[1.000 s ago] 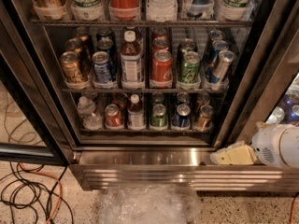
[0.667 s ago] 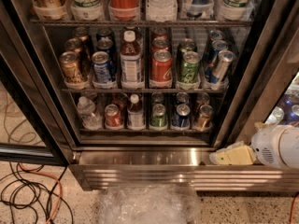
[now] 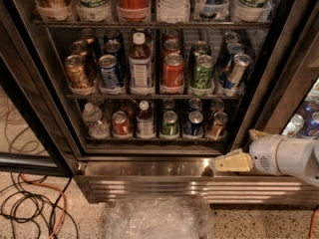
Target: Pick orange can from bottom shelf of fridge
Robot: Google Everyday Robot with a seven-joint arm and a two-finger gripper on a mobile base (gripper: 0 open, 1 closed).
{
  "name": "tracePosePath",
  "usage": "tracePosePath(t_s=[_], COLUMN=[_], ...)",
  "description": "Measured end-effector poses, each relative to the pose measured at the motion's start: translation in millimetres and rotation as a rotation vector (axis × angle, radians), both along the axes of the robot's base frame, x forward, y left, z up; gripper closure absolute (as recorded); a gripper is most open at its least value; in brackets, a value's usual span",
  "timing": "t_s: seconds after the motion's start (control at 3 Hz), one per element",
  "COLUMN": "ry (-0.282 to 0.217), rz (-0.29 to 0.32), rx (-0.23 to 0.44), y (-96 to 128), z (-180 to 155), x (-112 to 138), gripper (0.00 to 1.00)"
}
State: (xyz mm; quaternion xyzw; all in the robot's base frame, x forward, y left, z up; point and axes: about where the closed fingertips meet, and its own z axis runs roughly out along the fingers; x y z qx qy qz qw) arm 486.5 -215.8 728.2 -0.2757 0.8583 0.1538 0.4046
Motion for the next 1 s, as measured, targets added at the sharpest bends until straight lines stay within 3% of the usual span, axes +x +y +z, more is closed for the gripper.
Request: tracePosePath(t_s=[0.33, 1.0], ry=[-0.023, -0.038], rz=[0.046, 0.057], rx=[0.062, 0.097], y=[5.4, 16.7], z=[-20.6, -28.0], x=[19.8, 30.8], gripper=[0.00, 0.00])
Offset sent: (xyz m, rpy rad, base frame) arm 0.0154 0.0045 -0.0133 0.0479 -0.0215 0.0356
